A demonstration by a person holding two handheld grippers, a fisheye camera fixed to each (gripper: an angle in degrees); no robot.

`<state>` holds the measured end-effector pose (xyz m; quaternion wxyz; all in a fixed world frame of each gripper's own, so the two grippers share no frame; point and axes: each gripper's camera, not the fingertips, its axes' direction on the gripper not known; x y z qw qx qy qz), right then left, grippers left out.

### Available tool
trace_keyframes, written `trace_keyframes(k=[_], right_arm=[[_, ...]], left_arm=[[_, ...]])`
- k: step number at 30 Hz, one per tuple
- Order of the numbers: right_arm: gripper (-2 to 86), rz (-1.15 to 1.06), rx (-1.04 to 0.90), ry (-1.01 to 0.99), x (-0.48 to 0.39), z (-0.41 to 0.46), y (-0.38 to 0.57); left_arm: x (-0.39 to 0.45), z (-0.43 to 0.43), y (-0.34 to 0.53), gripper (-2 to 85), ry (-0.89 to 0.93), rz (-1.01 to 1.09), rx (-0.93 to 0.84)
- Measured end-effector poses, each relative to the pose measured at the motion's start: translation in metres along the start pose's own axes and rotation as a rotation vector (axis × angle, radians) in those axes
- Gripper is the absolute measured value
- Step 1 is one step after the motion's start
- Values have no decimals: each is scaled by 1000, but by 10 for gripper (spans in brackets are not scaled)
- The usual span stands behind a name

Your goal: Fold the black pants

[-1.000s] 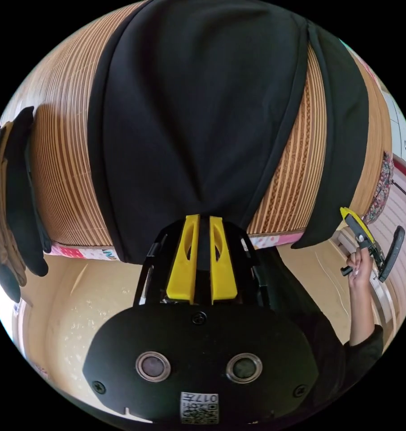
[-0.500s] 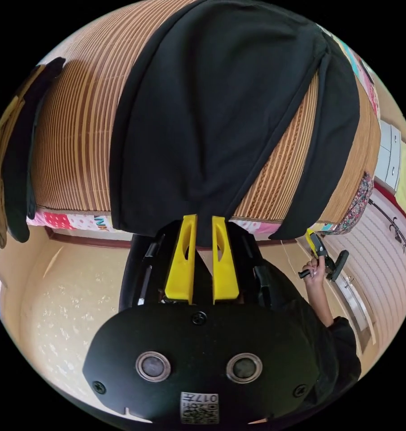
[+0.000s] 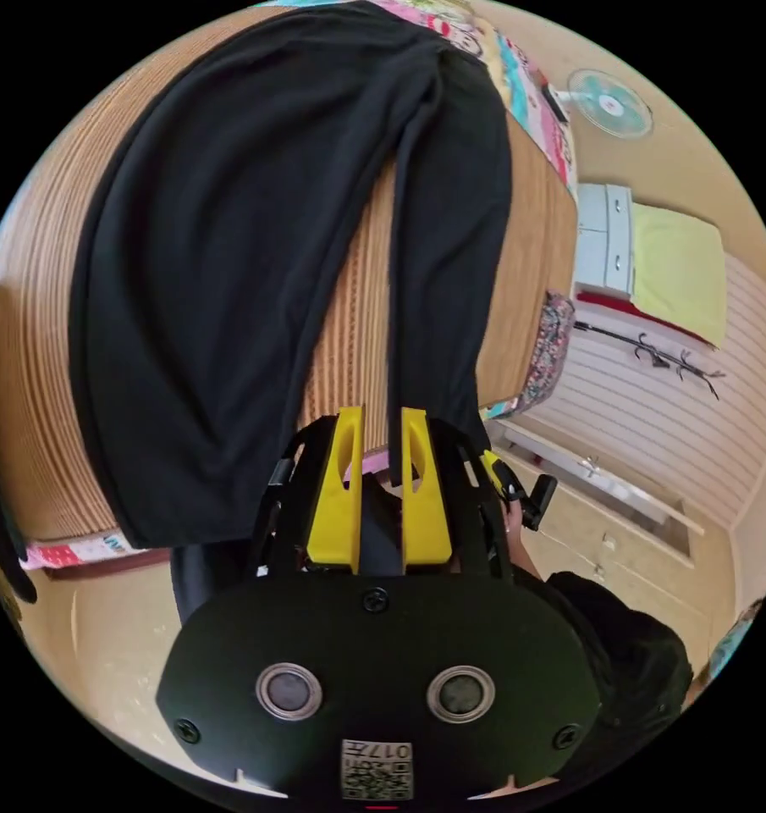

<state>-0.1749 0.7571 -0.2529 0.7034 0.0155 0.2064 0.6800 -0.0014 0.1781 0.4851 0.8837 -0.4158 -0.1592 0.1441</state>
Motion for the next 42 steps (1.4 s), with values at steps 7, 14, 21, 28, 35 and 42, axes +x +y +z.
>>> trace_keyframes(k=[7,14,21,28,35,42], right_arm=[[6,-388,-181,-116,-93,48,-41],[17,-290,-224,115,-91,80,-71],[96,-67,-257,329,-34,66,-104],[136,326,-317,334,-12,76,-123],[31,225,-319,368,-44,28,-121],[26,-37,-357,188,-90,5,-120]], left_arm=[[57,45,-31,112,22,146,-91],[43,71,-37,115,-90,65,-152],[-57,67,15,110,-22,-225,-88],[-89,65,45,106,-44,-346,-53],[-62,77,32,102,-21,-258,-40],[41,102,-18,121,17,20,-68]])
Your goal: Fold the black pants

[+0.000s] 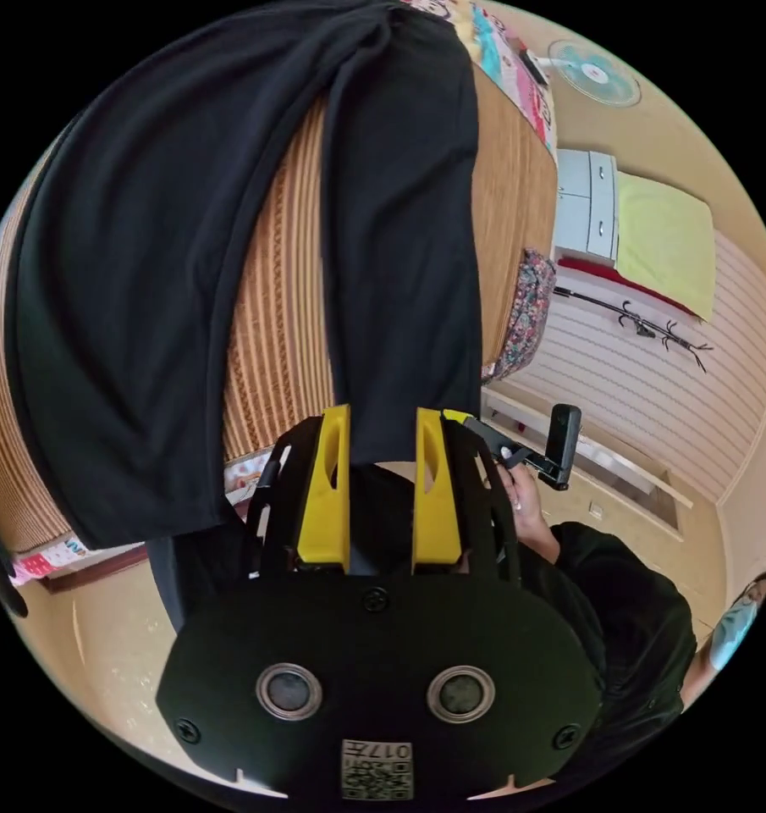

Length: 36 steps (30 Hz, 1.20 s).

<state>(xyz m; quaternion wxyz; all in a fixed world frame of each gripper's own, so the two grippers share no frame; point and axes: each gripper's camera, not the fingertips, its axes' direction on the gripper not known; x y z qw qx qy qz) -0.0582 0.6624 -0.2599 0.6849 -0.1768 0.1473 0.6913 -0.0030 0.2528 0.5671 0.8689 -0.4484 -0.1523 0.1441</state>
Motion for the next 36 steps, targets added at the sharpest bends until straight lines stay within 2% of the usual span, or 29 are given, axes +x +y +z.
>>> trace_keyframes(k=[3,10,12,14,18,23,26,31,36], right_arm=[[25,-78,-1,6,-21,-9,-2],[23,-311,-11,82,-89,-25,6],[23,-351,-22,95,-104,-28,9],[24,-411,-29,106,-120,-37,16],[27,-460,-51,62,-118,-55,31],[35,-408,-183,-159,-60,-107,36],[37,-387,-204,-188,-40,-154,5],[67,-276,-3,-103,-37,-227,-95],[97,-78,246,-262,-48,-251,-185]], left_arm=[[48,9,-14,126,-48,98,-7],[98,34,-31,153,-258,140,-51],[99,46,-29,141,-421,125,-78],[97,47,-18,94,-554,126,-33],[79,52,7,32,-459,158,1],[48,49,39,4,-284,136,67],[31,45,56,-3,-223,123,114],[5,43,75,-5,-111,102,174],[-27,52,95,-5,-27,73,236]])
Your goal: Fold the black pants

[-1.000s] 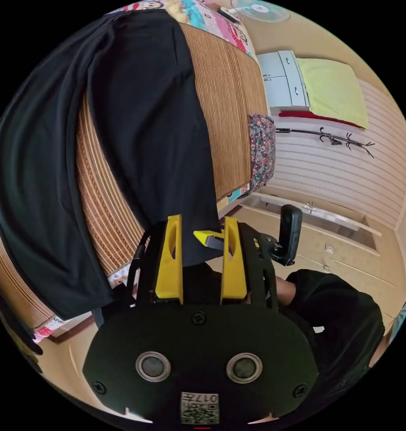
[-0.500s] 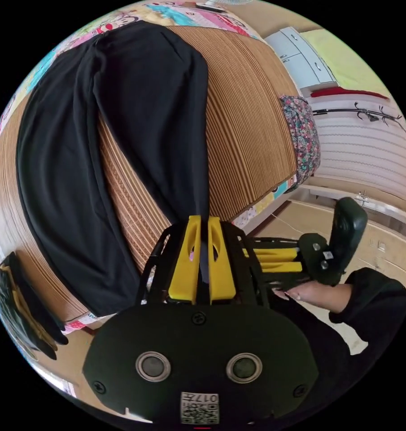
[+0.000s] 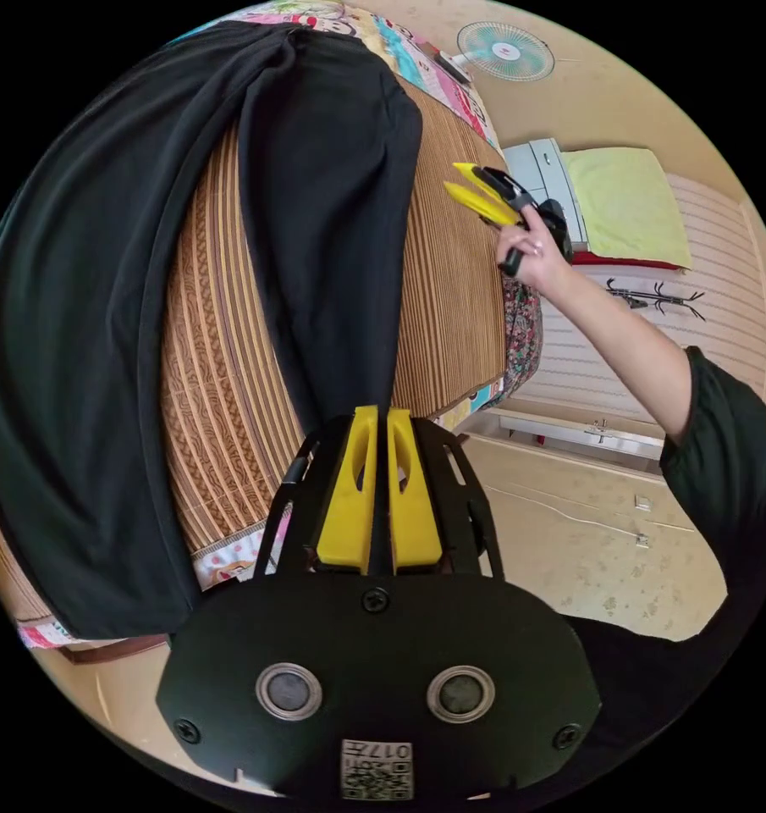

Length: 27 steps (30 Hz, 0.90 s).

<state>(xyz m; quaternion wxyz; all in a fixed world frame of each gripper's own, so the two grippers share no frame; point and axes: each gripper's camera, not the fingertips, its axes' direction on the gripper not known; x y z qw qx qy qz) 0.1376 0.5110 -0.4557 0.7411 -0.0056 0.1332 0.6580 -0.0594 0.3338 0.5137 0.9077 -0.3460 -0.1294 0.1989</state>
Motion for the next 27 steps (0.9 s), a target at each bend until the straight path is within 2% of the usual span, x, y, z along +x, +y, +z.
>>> trace_keyframes(k=[5,9,12,14,15,18,20,22,23,25,27], right_arm=[[125,112,255,-166,-29,22,-54],[128,49,282,-196,-80,42,-74],[127,-36,258,18,-153,53,-89],[117,-107,198,263,-219,65,-101],[113,-121,196,317,-234,67,-102],[51,-216,205,617,-316,82,-96],[32,-449,222,1044,-400,121,-65],[26,-632,267,1318,-455,160,-33],[23,-701,285,1349,-490,177,-15],[20,-729,255,1270,-542,191,3],[17,-722,241,1188,-590,202,17]], left_arm=[[-28,-8,26,-5,67,-32,91],[-48,-8,48,-5,169,-96,157],[-45,-15,60,-5,150,-55,189],[-44,-20,67,-5,143,-39,205],[-44,-25,72,-5,148,-37,215],[-49,-41,84,-6,194,-75,244],[-48,-55,91,-7,216,-91,249],[-41,-73,97,-7,244,-67,232],[-36,-87,102,-7,308,-24,205],[-28,-117,117,-7,383,35,186],[-32,-174,145,-7,424,31,248]])
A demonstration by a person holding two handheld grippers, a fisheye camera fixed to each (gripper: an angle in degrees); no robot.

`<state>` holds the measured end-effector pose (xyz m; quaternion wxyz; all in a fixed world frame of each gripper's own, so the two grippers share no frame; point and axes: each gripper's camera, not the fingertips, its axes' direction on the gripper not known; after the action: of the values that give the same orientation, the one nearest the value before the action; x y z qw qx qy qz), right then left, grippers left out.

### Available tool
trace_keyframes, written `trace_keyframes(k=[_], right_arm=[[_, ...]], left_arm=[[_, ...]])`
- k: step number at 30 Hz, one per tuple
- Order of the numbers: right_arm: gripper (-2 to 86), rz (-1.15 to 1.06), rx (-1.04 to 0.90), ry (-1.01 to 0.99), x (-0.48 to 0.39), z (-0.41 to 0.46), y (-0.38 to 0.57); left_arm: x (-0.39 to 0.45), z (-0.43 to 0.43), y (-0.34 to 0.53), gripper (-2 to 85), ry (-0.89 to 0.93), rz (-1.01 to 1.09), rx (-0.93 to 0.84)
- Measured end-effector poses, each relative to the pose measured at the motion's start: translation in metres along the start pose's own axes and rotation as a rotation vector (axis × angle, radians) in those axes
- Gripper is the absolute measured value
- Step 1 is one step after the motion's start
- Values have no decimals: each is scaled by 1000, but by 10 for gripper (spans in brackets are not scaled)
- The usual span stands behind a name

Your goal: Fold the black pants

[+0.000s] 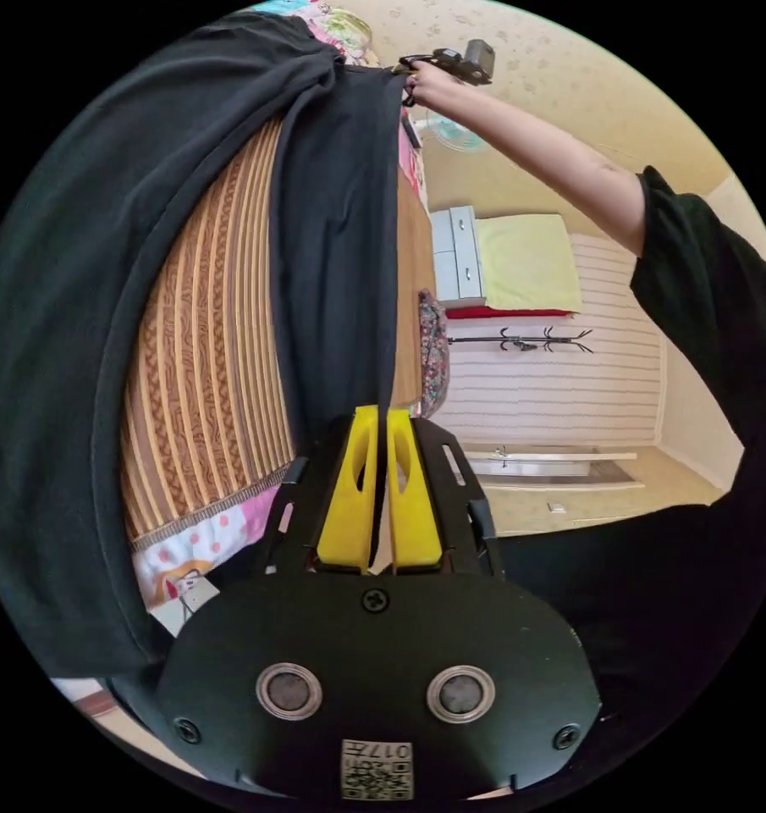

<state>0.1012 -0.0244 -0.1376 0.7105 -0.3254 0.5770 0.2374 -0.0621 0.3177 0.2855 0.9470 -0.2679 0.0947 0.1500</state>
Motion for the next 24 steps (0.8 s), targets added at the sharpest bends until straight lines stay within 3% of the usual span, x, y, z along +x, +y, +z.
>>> trace_keyframes(k=[8,11,13,15,17,21,24], right_arm=[[15,52,14,-178,-135,-87,-69],[16,61,-8,-221,-179,-78,-77],[17,-26,-61,-235,-209,-63,-79],[18,-169,-141,-199,-241,-45,-75],[19,-232,-80,-74,-264,-48,-65],[20,-167,-94,-64,-262,-59,-77],[22,34,-45,-137,-241,-78,-89]], left_arm=[[-35,-209,30,-6,95,-98,173],[-59,-266,43,-7,-95,-133,270],[-79,-272,46,-7,-130,-113,237],[-107,-270,59,-7,-101,-233,248],[-105,-271,66,-7,-76,-239,289],[-63,-286,66,-7,-104,-144,284],[-32,-305,66,-6,67,32,320]])
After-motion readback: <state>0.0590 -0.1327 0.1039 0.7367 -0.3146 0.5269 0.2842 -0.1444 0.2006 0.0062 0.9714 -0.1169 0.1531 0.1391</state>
